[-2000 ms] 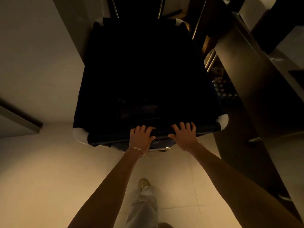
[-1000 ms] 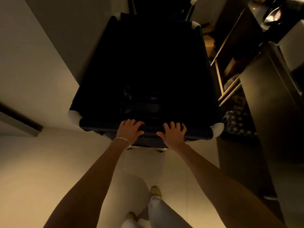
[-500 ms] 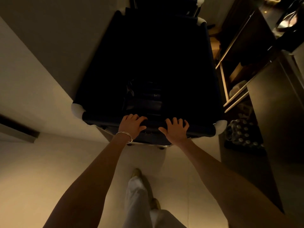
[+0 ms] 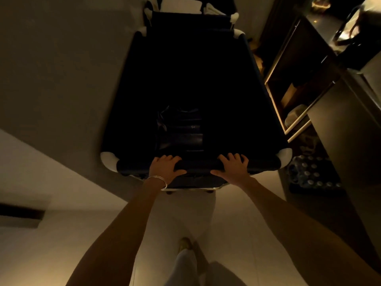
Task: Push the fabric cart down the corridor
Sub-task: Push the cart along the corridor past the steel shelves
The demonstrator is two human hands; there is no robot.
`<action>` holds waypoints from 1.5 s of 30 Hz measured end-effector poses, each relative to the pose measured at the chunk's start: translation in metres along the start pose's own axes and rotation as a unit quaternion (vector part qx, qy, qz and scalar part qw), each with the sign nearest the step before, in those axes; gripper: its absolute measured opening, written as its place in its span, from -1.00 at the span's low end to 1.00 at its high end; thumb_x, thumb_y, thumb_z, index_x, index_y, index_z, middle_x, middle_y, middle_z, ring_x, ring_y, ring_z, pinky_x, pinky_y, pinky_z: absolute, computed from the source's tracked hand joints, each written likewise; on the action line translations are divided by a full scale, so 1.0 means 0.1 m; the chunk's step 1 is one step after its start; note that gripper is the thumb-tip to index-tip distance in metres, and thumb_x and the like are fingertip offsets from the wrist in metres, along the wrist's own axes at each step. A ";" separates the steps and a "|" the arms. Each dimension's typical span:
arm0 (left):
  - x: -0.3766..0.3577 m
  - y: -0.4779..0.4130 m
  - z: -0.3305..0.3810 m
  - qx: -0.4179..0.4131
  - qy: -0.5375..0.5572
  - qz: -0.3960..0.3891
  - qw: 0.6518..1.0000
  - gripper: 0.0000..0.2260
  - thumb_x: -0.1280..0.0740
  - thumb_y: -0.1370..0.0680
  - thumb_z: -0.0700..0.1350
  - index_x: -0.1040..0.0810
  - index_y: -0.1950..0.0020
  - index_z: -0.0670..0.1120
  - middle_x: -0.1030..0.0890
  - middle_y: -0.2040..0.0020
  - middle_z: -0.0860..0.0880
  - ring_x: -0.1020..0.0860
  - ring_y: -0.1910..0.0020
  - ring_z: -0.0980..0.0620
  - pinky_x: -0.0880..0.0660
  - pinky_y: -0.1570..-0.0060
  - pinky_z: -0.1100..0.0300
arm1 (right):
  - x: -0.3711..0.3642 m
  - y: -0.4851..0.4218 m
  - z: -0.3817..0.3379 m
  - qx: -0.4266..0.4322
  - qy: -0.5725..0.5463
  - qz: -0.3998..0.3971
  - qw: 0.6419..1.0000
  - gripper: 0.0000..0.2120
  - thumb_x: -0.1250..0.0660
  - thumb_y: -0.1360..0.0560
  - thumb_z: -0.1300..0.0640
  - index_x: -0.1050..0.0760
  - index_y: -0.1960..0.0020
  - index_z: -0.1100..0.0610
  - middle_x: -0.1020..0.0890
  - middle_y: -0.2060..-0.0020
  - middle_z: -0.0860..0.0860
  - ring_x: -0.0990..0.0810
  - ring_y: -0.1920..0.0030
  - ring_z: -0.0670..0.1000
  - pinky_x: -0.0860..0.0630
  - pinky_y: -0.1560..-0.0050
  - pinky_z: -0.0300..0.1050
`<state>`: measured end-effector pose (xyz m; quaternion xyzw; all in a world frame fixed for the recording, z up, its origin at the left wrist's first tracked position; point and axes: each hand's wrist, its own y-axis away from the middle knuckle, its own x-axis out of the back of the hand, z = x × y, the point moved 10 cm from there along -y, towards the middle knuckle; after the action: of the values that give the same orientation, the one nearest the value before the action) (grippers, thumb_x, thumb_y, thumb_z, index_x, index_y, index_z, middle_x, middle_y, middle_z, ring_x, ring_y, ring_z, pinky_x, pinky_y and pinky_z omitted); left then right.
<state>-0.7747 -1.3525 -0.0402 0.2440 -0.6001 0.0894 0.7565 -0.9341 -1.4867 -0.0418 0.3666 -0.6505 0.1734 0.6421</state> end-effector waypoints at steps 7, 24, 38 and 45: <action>0.15 -0.40 -0.10 -0.002 -0.010 0.016 1.000 -0.50 -0.18 -0.53 0.24 -0.32 -0.38 0.02 -0.49 -0.27 -0.09 -0.42 -0.26 -0.11 -0.27 -0.26 0.02 | 0.14 -0.43 0.01 -0.003 0.015 0.014 1.000 -0.41 -0.20 -0.45 -0.28 -0.30 -0.35 0.03 -0.39 -0.32 0.15 -0.24 -0.35 0.20 -0.05 -0.37 0.15; 0.47 -1.46 -0.35 0.007 -0.039 -0.013 0.999 -0.48 -0.14 -0.54 0.23 -0.24 -0.43 0.02 -0.46 -0.31 -0.12 -0.39 -0.29 -0.13 -0.25 -0.28 0.01 | 0.42 -1.48 0.03 0.010 0.001 0.080 0.997 -0.50 -0.45 -0.31 -0.16 -0.53 -0.06 0.18 -0.59 0.05 0.25 -0.52 -0.03 0.31 -0.34 -0.11 0.27; 0.53 -1.48 -0.54 -0.006 -0.062 -0.060 0.996 -0.46 -0.15 -0.54 0.22 -0.22 -0.44 -0.02 -0.43 -0.35 -0.15 -0.39 -0.30 -0.19 -0.23 -0.32 -0.02 | 0.46 -1.46 -0.17 0.009 -0.001 0.098 0.995 -0.48 -0.18 -0.34 -0.31 -0.54 0.02 0.11 -0.61 0.17 0.15 -0.57 0.07 0.22 -0.16 0.00 0.06; 0.46 -1.55 -0.55 -0.008 -0.055 -0.071 0.996 -0.47 -0.12 -0.54 0.25 -0.23 -0.43 0.02 -0.47 -0.31 -0.15 -0.40 -0.28 -0.18 -0.23 -0.30 -0.02 | 0.40 -1.53 -0.13 0.008 0.015 0.091 0.996 -0.47 -0.16 -0.35 -0.31 -0.53 0.00 0.10 -0.61 0.15 0.14 -0.57 0.05 0.22 -0.16 -0.01 0.04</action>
<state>-0.6489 -1.4675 -0.0455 0.2845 -0.6225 0.0172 0.7289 -0.8145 -1.5903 -0.0393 0.3087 -0.6697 0.2418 0.6307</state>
